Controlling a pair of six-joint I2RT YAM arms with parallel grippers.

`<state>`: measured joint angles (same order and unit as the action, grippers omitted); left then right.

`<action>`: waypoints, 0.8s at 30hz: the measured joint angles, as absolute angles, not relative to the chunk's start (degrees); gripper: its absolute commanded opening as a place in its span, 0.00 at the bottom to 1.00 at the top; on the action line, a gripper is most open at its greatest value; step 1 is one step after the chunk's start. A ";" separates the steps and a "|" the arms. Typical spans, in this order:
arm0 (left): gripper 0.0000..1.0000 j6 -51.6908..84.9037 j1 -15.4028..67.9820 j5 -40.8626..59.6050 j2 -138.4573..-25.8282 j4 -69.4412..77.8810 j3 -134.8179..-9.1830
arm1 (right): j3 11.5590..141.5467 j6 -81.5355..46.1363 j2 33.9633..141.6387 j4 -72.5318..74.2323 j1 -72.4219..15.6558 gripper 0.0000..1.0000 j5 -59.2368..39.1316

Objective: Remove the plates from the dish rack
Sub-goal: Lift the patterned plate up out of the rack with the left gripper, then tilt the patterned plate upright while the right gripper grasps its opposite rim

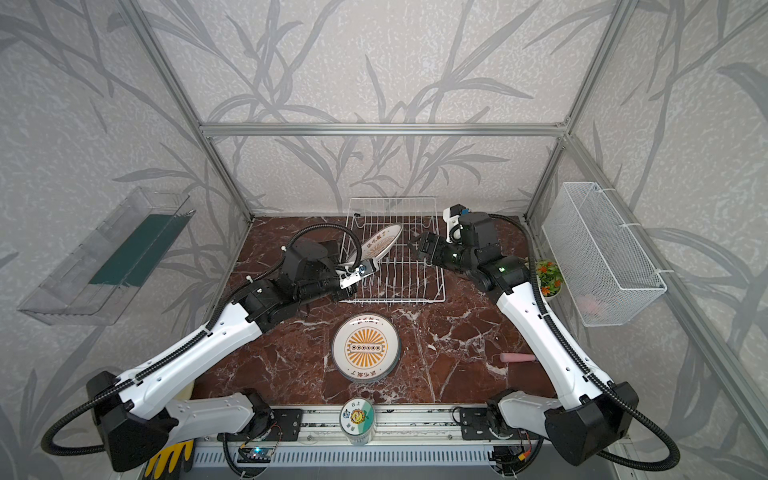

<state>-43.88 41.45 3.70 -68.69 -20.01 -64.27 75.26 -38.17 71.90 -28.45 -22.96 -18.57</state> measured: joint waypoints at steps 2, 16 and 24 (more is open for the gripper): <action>0.00 -46.50 42.13 2.11 -68.10 -19.35 -62.39 | 75.26 -39.05 72.27 -27.97 -23.57 0.86 -18.57; 0.00 -62.39 46.50 -7.60 -67.90 -13.21 -56.25 | 74.78 -46.04 78.04 -25.43 -27.22 0.56 -17.28; 0.00 -69.76 48.38 -12.03 -67.94 -10.20 -53.32 | 74.26 -49.39 81.28 -25.10 -29.47 0.42 -16.53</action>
